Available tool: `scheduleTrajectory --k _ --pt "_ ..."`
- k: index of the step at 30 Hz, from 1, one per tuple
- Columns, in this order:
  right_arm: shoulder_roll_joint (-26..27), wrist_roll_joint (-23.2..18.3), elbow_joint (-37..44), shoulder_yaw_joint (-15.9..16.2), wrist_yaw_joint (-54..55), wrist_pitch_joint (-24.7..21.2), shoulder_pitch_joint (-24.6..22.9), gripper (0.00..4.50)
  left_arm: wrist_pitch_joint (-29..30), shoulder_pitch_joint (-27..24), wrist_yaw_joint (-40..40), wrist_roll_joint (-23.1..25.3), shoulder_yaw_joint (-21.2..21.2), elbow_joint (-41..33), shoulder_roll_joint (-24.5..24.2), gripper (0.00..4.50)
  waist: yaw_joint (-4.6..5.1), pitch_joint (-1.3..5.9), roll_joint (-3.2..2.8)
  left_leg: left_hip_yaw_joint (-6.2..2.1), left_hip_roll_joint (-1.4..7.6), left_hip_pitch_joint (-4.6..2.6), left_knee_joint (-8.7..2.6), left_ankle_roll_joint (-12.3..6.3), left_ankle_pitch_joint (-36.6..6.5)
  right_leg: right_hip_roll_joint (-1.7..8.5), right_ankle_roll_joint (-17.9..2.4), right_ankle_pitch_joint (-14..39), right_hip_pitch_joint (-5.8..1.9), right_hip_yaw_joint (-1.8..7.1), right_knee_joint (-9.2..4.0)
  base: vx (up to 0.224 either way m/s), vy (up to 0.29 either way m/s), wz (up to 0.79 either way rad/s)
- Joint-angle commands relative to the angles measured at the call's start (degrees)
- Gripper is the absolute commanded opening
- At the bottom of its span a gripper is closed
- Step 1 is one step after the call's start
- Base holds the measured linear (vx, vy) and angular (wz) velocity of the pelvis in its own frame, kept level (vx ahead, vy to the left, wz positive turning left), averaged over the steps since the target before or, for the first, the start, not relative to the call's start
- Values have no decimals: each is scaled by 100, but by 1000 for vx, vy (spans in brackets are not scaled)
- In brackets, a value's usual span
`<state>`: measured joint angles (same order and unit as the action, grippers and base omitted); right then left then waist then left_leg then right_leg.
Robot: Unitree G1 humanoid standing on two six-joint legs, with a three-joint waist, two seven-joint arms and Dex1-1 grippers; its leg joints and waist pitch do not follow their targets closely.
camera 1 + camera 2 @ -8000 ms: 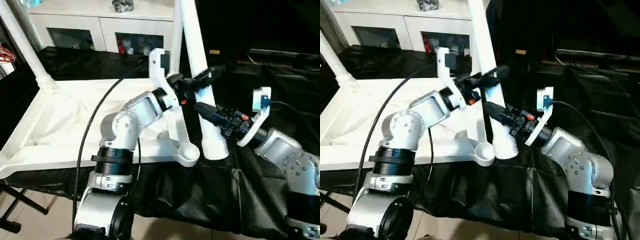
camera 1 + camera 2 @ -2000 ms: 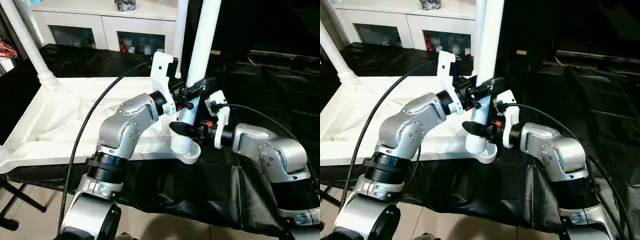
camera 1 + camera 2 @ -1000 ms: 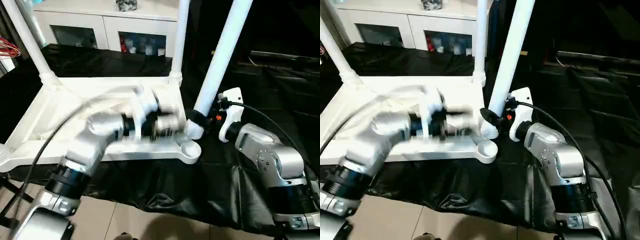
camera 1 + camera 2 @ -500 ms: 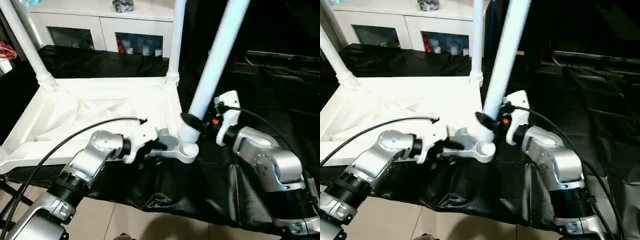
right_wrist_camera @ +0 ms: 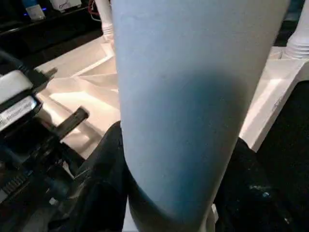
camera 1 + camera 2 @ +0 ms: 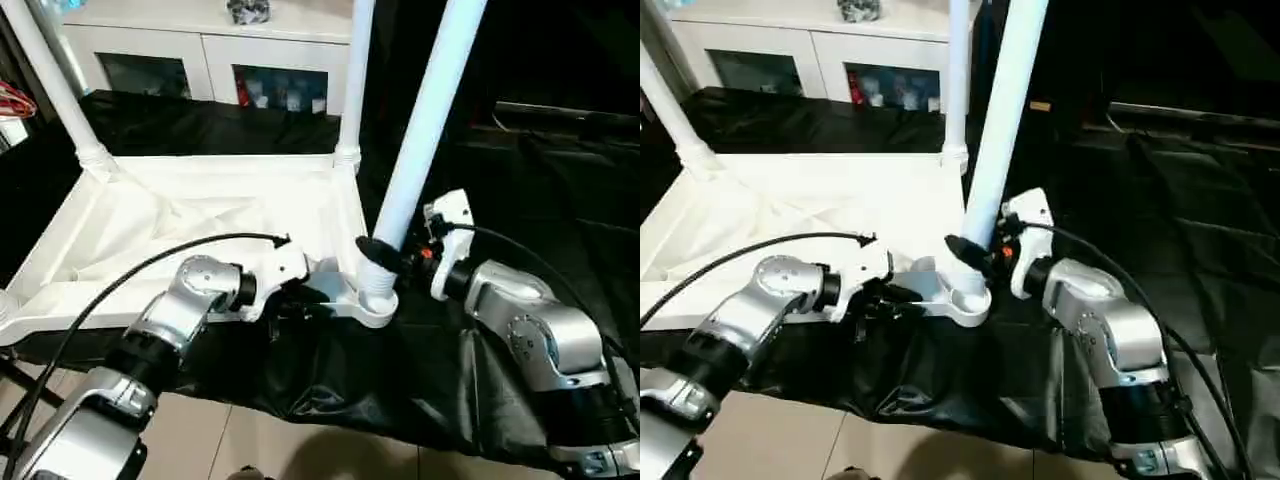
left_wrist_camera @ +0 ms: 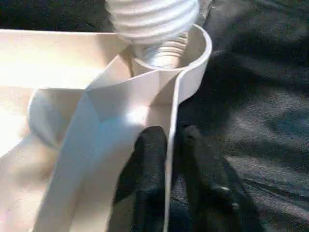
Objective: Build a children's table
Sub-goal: Pick table leg, then insert table leg to table base
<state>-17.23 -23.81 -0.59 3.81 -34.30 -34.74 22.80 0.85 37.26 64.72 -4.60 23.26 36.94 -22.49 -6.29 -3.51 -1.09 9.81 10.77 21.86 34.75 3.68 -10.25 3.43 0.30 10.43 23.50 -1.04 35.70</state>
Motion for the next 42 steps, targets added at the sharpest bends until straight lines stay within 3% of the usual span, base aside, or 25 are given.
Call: scheduleTrajectory --k 1,2,3,11,17,24,28,31,33,42 --pt "-61 82 174 -4 -50 61 41 189 -128 121 115 103 -26 155 -8 36 0 451 21 -34 156 -101 -417 195 -971 388 -1200 679 -301 176 -357 0 0 0" --pt "-64 80 180 -6 -51 58 37 189 -159 145 127 114 -28 215 -5 36 -3 450 -22 -40 155 -104 -414 204 -979 390 -1204 681 -295 177 -355 0 0 0" --pt "-67 80 186 -9 -56 53 31 189 -198 173 151 124 -39 287 8 15 5 446 1 -31 148 -104 -413 205 -1006 382 -1193 696 -297 179 -372 0 0 0" --pt "-206 179 147 98 -124 -20 -1 189 -287 241 318 314 69 573 -35 0 29 449 10 -36 152 -94 -412 183 -954 391 -1275 539 -320 176 -351 0 0 0" --pt "-294 224 38 137 -158 -47 56 189 -256 304 147 545 141 707 -40 0 47 433 30 -36 159 -111 -422 188 -1096 388 -1249 860 -308 180 -382 0 0 0" --pt "-327 324 -228 145 -221 -8 172 189 -19 463 -301 481 -125 802 346 0 55 407 47 -51 154 -119 -436 218 -1310 413 -1135 1480 -315 187 -446 0 0 0" --pt "-302 405 -442 176 -202 97 236 189 -25 485 -379 525 -115 834 475 0 75 428 37 -40 145 -115 -419 165 -1133 385 -1225 1068 -314 185 -420 0 0 0" --pt "-256 436 -573 170 -162 189 304 189 -111 507 -400 533 -124 875 525 0 67 428 31 -38 152 -121 -416 147 -1156 390 -1270 1053 -312 184 -425 0 0 0" --pt "-189 463 -684 165 -135 256 410 189 -257 514 -439 584 -135 885 538 57 60 435 39 -43 153 -115 -421 121 -1112 394 -1285 960 -319 179 -412 0 0 0" --pt "-135 551 -796 182 -223 353 514 189 -271 493 -348 650 -215 969 366 89 68 424 40 -43 157 -115 -435 141 -1156 395 -1246 1032 -316 182 -418 0 0 0"
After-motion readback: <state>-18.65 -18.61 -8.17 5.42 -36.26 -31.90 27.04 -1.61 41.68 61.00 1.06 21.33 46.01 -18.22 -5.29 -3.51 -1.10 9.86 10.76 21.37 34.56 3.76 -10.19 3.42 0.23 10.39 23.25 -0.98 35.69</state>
